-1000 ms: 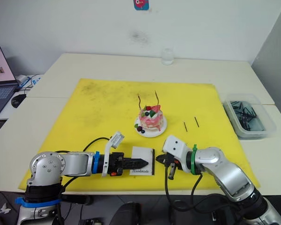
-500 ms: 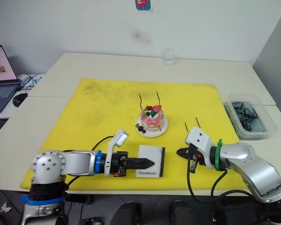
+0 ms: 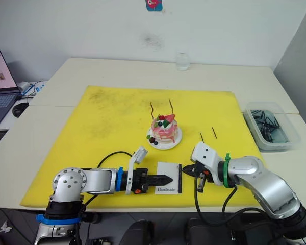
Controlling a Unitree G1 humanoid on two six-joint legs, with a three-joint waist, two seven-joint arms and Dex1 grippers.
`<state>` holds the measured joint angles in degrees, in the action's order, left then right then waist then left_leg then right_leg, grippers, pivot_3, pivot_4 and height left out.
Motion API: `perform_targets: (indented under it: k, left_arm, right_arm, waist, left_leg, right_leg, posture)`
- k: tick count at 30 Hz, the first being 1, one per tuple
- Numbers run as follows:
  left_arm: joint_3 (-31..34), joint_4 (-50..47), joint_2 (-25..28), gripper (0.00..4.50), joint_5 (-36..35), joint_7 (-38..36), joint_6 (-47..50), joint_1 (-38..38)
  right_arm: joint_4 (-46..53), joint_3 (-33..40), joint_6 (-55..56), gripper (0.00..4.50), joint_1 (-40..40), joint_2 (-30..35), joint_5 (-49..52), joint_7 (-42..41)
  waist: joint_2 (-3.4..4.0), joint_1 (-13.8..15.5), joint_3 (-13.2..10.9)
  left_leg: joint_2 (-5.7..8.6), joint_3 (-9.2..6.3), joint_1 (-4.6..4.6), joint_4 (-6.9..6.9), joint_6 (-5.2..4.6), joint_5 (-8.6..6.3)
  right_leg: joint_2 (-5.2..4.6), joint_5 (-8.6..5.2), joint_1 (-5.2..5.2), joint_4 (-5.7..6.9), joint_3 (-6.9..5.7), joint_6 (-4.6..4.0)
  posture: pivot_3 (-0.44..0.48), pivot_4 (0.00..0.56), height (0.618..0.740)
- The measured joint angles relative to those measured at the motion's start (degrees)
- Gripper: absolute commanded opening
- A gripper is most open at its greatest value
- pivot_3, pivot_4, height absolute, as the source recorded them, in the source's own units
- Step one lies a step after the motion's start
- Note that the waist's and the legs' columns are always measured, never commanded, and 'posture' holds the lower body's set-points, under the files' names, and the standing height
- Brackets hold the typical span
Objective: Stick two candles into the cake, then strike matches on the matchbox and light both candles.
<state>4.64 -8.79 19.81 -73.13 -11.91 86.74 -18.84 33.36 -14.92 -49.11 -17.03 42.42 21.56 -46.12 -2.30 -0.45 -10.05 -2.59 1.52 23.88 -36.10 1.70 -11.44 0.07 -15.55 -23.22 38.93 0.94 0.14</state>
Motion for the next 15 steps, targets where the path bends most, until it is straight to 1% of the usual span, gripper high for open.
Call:
perform_targets:
  k: [1, 4, 15]
  left_arm:
    - [0.0, 0.0, 0.0, 1.65, 0.0, -0.1, 0.0, 0.0]
    - [0.1, -0.1, 0.0, 2.33, -0.2, -0.6, 0.2, 0.0]
    - [0.8, -0.2, -0.6, 2.33, -0.7, -0.4, 0.5, 0.1]
  right_arm:
    - [-0.1, -0.1, 0.0, 0.0, -0.1, 0.0, 0.0, 0.0]
    - [-0.5, -1.1, 0.0, 0.0, -0.6, -0.1, -0.4, 0.0]
    - [-1.9, -6.8, 1.2, 0.0, -0.8, 0.7, -5.0, -0.1]
  waist:
    - [0.0, 0.0, 0.0]
    - [0.0, 0.0, 0.0]
    - [0.0, 0.0, 0.0]
  left_leg:
    - [-0.01, -0.01, 0.0, 0.01, 0.0, 0.0]
    - [-0.03, -0.03, 0.0, 0.02, 0.0, 0.0]
    - [-0.03, -0.04, 0.0, 0.01, 0.0, 0.0]
  right_leg:
    - [0.0, 0.0, 0.0, 0.0, -0.01, -0.01]
    - [0.0, -0.01, 0.0, 0.0, -0.02, -0.01]
    - [-0.01, 0.0, 0.0, 0.01, -0.02, -0.01]
  posture:
    - [0.0, 0.15, 0.74]
    - [0.0, 0.15, 0.74]
    - [0.0, 0.15, 0.74]
